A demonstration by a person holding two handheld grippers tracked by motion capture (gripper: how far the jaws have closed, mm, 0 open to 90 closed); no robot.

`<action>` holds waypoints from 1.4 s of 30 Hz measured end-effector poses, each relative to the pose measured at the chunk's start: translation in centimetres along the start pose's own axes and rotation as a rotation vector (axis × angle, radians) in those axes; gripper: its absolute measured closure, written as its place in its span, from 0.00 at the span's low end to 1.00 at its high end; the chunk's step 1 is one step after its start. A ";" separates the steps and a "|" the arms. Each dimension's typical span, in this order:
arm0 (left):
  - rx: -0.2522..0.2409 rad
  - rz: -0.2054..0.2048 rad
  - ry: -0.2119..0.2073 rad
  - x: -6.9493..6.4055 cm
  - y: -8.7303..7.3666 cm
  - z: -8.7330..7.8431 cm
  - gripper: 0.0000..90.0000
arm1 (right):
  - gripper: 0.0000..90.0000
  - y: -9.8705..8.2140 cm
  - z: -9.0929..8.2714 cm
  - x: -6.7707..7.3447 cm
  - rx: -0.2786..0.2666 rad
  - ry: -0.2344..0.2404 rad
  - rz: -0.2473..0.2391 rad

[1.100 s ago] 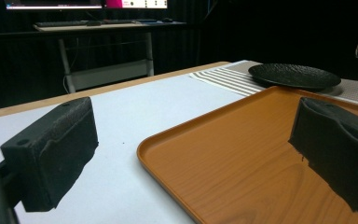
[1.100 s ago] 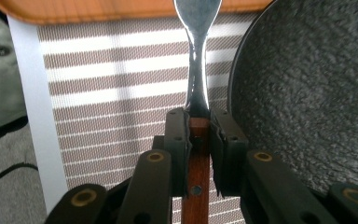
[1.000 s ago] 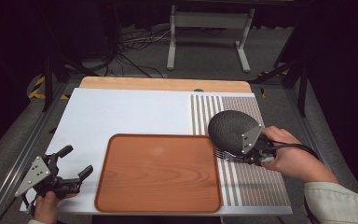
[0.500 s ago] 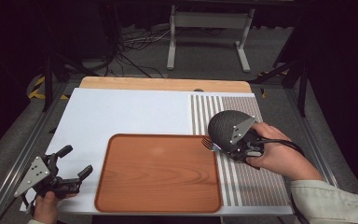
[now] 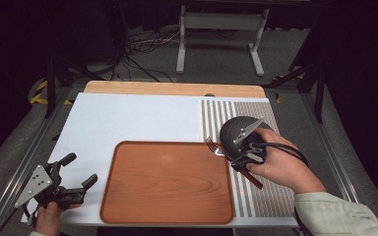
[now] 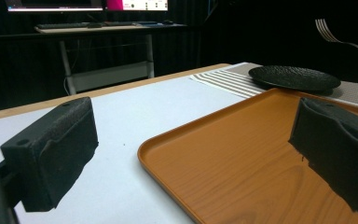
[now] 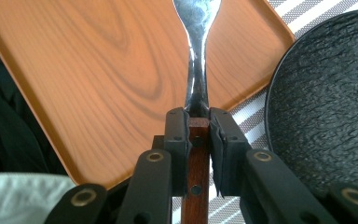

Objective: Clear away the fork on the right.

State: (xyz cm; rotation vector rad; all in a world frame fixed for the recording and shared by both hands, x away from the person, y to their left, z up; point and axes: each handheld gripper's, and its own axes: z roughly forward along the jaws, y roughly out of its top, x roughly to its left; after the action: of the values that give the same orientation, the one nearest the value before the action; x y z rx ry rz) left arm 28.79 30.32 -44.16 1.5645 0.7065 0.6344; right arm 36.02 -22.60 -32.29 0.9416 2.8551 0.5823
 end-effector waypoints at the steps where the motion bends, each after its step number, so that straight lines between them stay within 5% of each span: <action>1: 0.000 -0.001 0.000 0.0 0.0 0.0 0.02 | 0.87 0.1 0.1 0.1 0.000 0.000 0.015; 23: -0.009 -0.013 0.005 0.1 0.0 -0.1 0.02 | 0.87 2.1 2.1 2.0 -0.005 0.043 0.308; 42: -0.005 -0.010 0.006 0.2 0.0 -0.2 0.02 | 0.87 3.0 5.8 3.0 0.057 0.040 0.385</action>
State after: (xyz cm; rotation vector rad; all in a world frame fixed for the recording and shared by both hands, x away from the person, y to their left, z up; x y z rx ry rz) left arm 28.81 30.60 -44.12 1.5538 0.7161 0.6334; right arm 36.41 -16.73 -36.39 1.5231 2.7492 0.5541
